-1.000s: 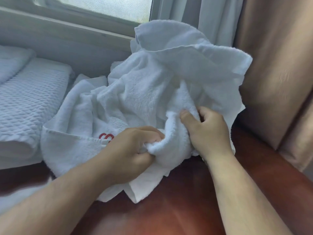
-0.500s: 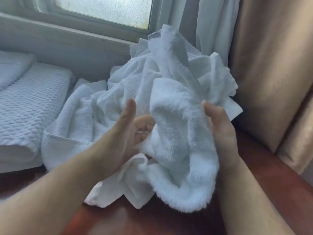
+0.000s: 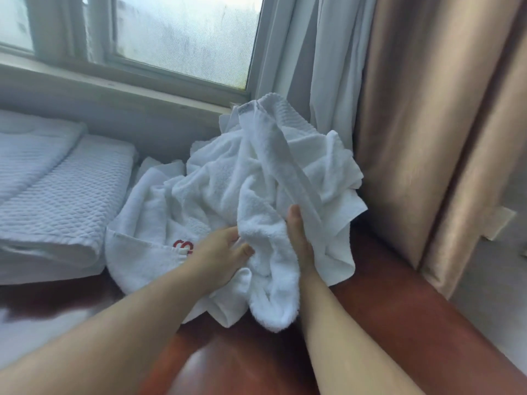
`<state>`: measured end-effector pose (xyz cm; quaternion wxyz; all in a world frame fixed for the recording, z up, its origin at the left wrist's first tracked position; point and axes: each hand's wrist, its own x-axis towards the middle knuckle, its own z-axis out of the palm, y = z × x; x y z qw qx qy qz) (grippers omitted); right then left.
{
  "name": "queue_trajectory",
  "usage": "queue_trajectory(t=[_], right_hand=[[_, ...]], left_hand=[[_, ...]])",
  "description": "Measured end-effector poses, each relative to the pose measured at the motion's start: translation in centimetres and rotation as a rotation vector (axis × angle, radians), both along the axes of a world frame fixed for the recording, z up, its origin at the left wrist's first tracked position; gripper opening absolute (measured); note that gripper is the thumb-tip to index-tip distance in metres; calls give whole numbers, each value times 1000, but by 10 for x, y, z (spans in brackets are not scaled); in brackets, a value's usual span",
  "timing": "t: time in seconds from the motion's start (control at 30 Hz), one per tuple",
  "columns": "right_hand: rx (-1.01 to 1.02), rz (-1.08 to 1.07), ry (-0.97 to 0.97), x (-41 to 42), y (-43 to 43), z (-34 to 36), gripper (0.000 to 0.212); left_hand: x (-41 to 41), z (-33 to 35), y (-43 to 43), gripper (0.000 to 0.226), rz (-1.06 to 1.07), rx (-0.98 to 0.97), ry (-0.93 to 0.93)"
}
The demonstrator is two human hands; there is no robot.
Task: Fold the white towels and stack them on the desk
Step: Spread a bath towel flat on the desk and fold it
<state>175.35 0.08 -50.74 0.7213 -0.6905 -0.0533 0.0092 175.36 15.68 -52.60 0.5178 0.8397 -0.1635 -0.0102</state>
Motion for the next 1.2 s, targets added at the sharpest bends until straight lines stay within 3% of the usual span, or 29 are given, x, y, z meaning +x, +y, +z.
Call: queue_trajectory(t=[0.03, 0.13, 0.23, 0.27, 0.37, 0.4, 0.5, 0.57, 0.63, 0.73, 0.87, 0.97, 1.03, 1.1, 1.2], right_hand=[[-123, -24, -12, -9, 1, 5, 53], [-356, 185, -9, -40, 2, 22, 53], [-403, 281, 35, -67, 7, 47, 43], [-316, 262, 19, -73, 12, 54, 44], [64, 131, -28, -91, 37, 90, 51], [170, 119, -49, -96, 45, 104, 49], [382, 176, -144, -110, 68, 146, 40], [470, 224, -222, -118, 79, 168, 32], [418, 104, -302, -121, 81, 183, 23], [249, -286, -310, -120, 71, 189, 35], [100, -480, -445, -127, 53, 181, 58], [-204, -579, -689, -134, 47, 193, 61], [-241, -600, -741, -133, 42, 204, 60], [-284, -594, -688, -127, 34, 207, 61], [-206, -564, -433, -119, 29, 195, 64]], left_hand=[[-7, 5, 2, 9, 9, 81, -11], [-28, 17, 20, 11, -7, 227, -15], [-58, 36, 45, 16, 28, 218, 23], [-70, 46, 52, 28, 66, 112, 33], [-105, 79, 73, 66, 1, -486, 216], [-117, 90, 80, 75, -80, -504, 206], [-149, 110, 84, 85, -59, -139, -18], [-155, 116, 84, 46, 143, -5, -224], [-156, 122, 92, 18, 335, 103, -352], [-159, 131, 119, 29, 442, 263, -415], [-160, 143, 139, 37, 443, 667, -634], [-158, 162, 148, 14, 557, 657, -781], [-155, 168, 157, 10, 626, 651, -807], [-150, 164, 167, 14, 684, 627, -753], [-145, 150, 175, 13, 704, 509, -661]])
